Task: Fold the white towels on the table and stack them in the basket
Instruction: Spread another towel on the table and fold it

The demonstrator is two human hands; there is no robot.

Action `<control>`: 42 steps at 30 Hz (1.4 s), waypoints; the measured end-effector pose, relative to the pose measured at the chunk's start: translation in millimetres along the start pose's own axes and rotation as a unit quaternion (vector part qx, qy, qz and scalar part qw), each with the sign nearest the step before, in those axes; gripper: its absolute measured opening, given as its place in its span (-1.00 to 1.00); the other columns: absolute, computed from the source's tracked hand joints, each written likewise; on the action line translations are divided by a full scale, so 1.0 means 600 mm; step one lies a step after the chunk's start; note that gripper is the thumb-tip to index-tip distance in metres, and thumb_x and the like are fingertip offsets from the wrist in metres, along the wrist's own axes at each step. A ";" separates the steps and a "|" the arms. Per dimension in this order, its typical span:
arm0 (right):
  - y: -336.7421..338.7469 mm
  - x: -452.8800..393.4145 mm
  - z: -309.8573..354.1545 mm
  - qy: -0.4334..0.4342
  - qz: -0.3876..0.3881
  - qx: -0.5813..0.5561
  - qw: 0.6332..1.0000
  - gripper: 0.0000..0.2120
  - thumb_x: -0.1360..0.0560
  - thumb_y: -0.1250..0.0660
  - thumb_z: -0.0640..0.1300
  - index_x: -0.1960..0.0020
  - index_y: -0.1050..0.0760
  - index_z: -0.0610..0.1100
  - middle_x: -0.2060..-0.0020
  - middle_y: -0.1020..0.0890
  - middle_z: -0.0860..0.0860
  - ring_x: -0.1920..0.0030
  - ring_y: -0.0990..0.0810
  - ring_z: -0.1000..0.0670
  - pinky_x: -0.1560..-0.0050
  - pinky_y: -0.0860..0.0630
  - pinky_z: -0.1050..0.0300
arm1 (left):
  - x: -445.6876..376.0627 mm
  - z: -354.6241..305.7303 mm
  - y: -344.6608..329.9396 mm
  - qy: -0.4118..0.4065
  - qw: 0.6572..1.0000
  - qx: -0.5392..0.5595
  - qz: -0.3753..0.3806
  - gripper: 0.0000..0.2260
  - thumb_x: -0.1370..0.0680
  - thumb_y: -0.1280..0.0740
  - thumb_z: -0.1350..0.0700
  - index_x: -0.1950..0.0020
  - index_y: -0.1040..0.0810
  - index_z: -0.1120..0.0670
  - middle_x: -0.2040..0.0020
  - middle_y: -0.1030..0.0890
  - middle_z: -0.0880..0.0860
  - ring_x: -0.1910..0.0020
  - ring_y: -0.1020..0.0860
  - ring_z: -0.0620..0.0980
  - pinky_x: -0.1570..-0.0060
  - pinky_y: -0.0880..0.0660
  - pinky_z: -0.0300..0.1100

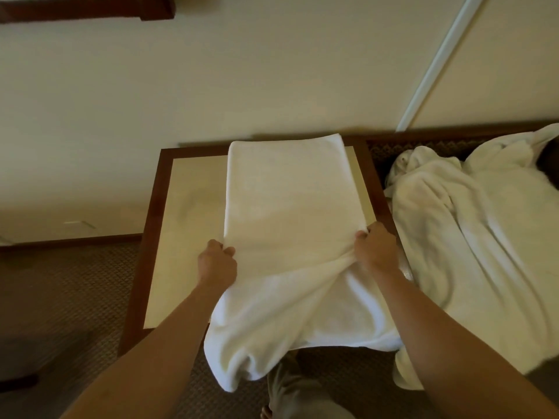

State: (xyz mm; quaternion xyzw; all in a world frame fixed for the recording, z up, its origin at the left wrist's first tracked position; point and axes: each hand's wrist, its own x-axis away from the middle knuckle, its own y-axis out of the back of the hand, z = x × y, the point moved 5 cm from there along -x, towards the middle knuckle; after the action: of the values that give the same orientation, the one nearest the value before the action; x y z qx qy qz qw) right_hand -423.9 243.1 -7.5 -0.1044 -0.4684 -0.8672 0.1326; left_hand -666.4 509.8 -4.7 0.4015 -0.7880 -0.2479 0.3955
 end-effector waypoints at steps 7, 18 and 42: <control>0.025 0.060 0.009 0.015 -0.089 0.009 0.996 -0.49 -0.64 -0.28 -0.04 -0.43 -0.22 -0.32 -0.31 -0.40 -0.34 -0.18 -0.53 -0.37 -0.08 -0.52 -0.15 | 0.044 0.077 0.031 -0.063 0.996 -0.056 0.027 -0.61 -0.63 -0.23 -0.22 -0.33 -0.49 0.00 -0.18 -0.58 0.00 -0.13 -0.54 0.07 -0.19 -0.50 0.06; -0.033 0.296 -0.004 -0.041 0.145 -0.191 0.970 -0.73 -0.63 -0.25 -0.10 -0.28 -0.28 -0.08 0.20 -0.55 -0.07 0.26 -0.52 -0.02 0.28 -0.42 0.06 | 0.201 0.132 0.045 -0.036 0.993 0.107 0.034 -0.57 -0.56 -0.41 0.05 -0.43 -0.47 -0.02 -0.05 -0.61 -0.05 0.05 -0.61 -0.04 0.08 -0.60 -0.05; 0.011 0.383 -0.040 -0.106 0.289 -0.297 0.904 -0.39 -0.45 -0.37 0.40 -0.09 -0.55 -0.16 0.05 -0.69 -0.14 0.06 -0.71 -0.15 0.09 -0.67 -0.04 | 0.445 0.011 -0.020 -0.397 0.904 -0.090 0.128 -0.86 -0.56 -0.34 0.03 -0.09 -0.46 -0.05 0.07 -0.50 -0.14 0.10 -0.52 -0.07 0.14 -0.36 -0.23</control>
State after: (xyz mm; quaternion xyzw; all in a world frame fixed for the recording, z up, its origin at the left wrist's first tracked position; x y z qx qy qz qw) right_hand -639.9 189.3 55.0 -0.3611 -0.1492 -0.8737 0.2897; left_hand -763.8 282.7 96.6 0.1284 -0.8988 -0.4038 0.1121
